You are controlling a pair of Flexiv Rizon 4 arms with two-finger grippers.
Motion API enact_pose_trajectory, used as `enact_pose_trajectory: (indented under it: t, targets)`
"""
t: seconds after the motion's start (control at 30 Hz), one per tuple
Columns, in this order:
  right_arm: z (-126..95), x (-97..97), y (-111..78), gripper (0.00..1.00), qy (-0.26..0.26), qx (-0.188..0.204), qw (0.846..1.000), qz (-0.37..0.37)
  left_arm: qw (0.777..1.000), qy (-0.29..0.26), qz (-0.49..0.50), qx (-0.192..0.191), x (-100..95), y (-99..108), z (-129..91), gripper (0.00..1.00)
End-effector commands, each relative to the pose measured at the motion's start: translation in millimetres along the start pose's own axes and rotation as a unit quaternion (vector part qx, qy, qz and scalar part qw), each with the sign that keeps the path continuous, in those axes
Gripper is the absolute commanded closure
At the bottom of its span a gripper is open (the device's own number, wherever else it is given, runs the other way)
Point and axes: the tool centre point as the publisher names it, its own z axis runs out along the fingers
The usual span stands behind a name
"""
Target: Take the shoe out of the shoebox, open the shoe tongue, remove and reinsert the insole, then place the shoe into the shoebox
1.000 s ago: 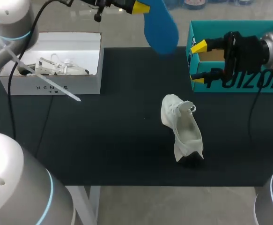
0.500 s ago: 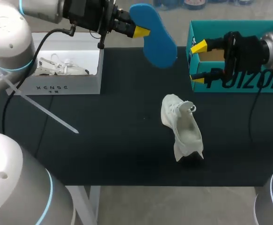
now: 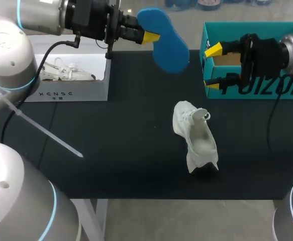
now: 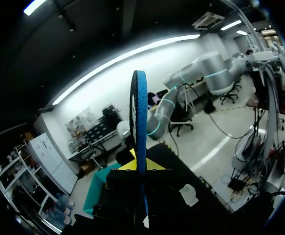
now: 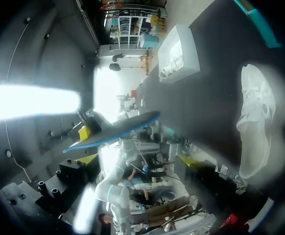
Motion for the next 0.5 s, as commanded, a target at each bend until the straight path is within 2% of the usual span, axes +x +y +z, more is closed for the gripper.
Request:
enact_pose_trajectory:
  t: [0.03,0.13,0.2,0.23,0.3,0.33,0.43,0.47,0.5]
  targets:
    - [1,-0.4,1.3,0.0,0.0,0.0,1.0,0.0,1.0,-0.001,0.0,0.0,1.0,0,0,1.0]
    - [1,-0.4,1.3,0.0,0.0,0.0,1.0,0.0,1.0,-0.001,0.0,0.0,1.0,0,0,1.0]
    - [1,-0.4,1.3,0.0,0.0,0.0,1.0,0.0,0.997,0.008,0.076,-0.008,7.2,-11,7,1.0]
    - [1,-0.4,1.3,0.0,0.0,0.0,1.0,0.0,0.992,0.011,0.119,-0.045,15.1,-15,11,1.0]
    - [1,-0.4,1.3,0.0,0.0,0.0,1.0,0.0,0.98,0.029,0.188,-0.057,24.7,-19,14,1.0]
    - [1,-0.4,1.3,0.0,0.0,0.0,1.0,0.0,0.969,0.033,0.232,-0.077,33.1,-21,17,1.0]
    - [1,-0.4,1.3,0.0,0.0,0.0,1.0,0.0,0.941,0.064,0.32,-0.089,51.3,-26,22,1.0]
    - [1,-0.4,1.3,0.0,0.0,0.0,1.0,0.0,0.937,0.058,0.334,-0.081,53.6,-26,21,1.0]
    - [1,-0.4,1.3,0.0,0.0,0.0,1.0,0.0,0.934,0.052,0.341,-0.09,56.2,-26,20,1.0]
